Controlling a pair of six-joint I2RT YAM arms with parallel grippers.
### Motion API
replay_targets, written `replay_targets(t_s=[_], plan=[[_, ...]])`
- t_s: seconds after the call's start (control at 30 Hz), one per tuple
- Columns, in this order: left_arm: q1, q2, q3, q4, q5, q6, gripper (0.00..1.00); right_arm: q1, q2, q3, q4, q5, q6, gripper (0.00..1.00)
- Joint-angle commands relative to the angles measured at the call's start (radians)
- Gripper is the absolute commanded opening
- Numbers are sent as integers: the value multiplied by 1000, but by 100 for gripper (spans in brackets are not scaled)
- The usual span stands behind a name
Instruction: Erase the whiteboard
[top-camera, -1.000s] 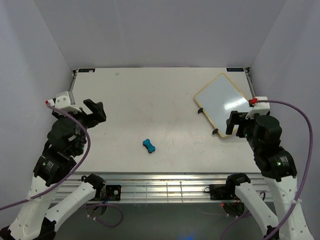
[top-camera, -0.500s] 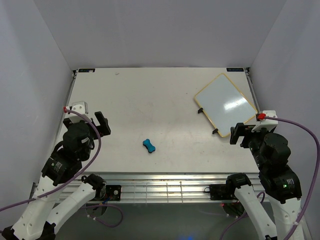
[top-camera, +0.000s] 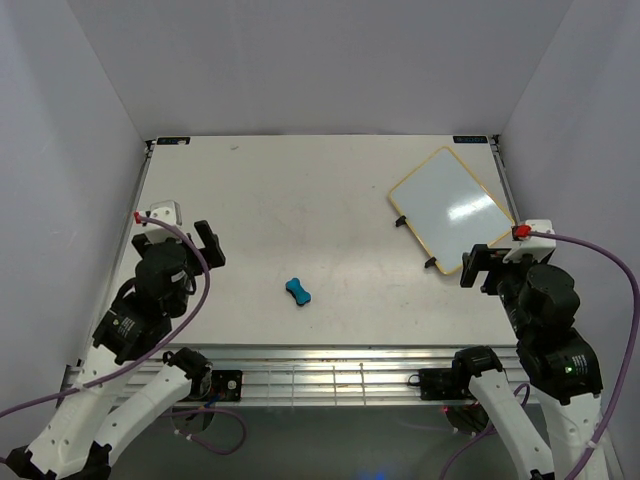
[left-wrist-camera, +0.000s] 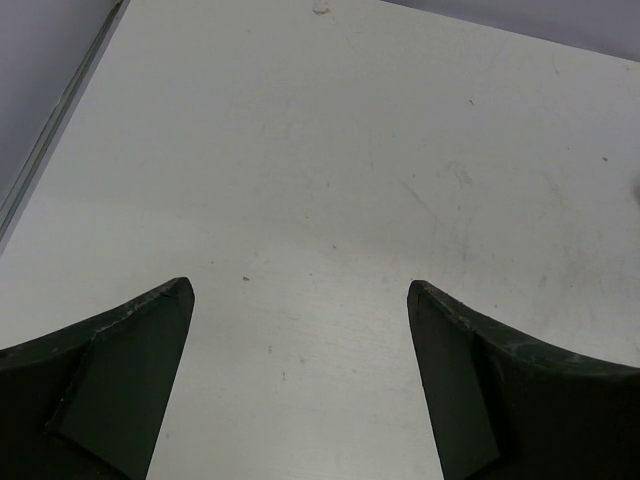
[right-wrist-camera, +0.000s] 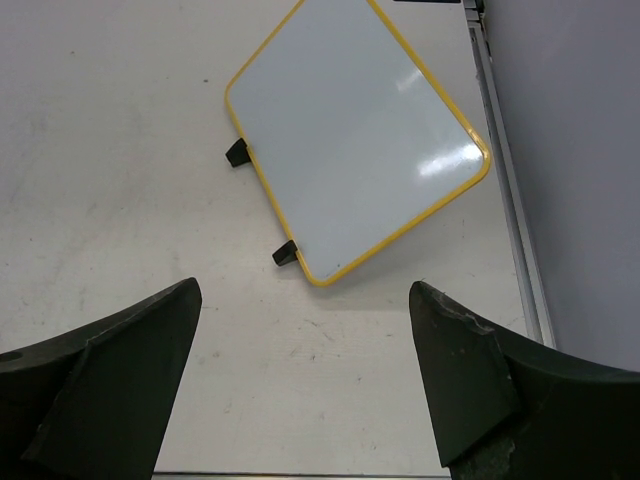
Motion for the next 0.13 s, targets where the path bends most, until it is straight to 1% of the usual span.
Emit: replay_targets(t_s=[0.0,0.1], plan=[[1,-3,-11,26,-22,-4,98,0,4,-8,45,11,-4,90],[1,-7,-22,29,-25,-6,98,0,-5,-19,51,7,5,90]])
